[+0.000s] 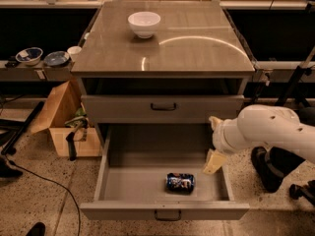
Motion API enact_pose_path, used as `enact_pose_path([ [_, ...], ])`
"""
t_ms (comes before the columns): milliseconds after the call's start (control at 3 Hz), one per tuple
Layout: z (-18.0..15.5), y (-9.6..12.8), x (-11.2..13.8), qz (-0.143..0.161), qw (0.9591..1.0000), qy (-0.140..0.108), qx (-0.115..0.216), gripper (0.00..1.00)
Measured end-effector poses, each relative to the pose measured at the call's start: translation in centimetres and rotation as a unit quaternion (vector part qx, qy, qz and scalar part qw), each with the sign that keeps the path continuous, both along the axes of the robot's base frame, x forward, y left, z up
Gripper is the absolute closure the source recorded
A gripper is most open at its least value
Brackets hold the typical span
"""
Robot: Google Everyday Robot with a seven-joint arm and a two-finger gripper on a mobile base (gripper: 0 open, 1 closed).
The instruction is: Pick pepsi can from middle drawer and place on counter
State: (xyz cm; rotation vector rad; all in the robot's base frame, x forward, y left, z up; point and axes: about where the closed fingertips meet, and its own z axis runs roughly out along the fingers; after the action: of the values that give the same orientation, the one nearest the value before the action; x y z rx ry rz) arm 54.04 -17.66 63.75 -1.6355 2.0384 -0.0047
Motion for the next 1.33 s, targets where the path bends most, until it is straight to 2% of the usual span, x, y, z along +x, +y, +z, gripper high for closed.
enact_pose_path([
  [333, -5.5, 0.2, -0.6, 0.007, 0.9996, 0.027, -0.004, 0.00],
  [667, -8.5, 0.9, -1.1, 0.016, 0.9992, 0.037, 0.000, 0.00],
  [1000, -11.9, 2.9, -2.3, 0.040, 0.9975, 0.058, 0.009, 0.00],
  [1333, -11.9, 2.9, -2.3, 0.040, 0.9975, 0.058, 0.009, 0.00],
])
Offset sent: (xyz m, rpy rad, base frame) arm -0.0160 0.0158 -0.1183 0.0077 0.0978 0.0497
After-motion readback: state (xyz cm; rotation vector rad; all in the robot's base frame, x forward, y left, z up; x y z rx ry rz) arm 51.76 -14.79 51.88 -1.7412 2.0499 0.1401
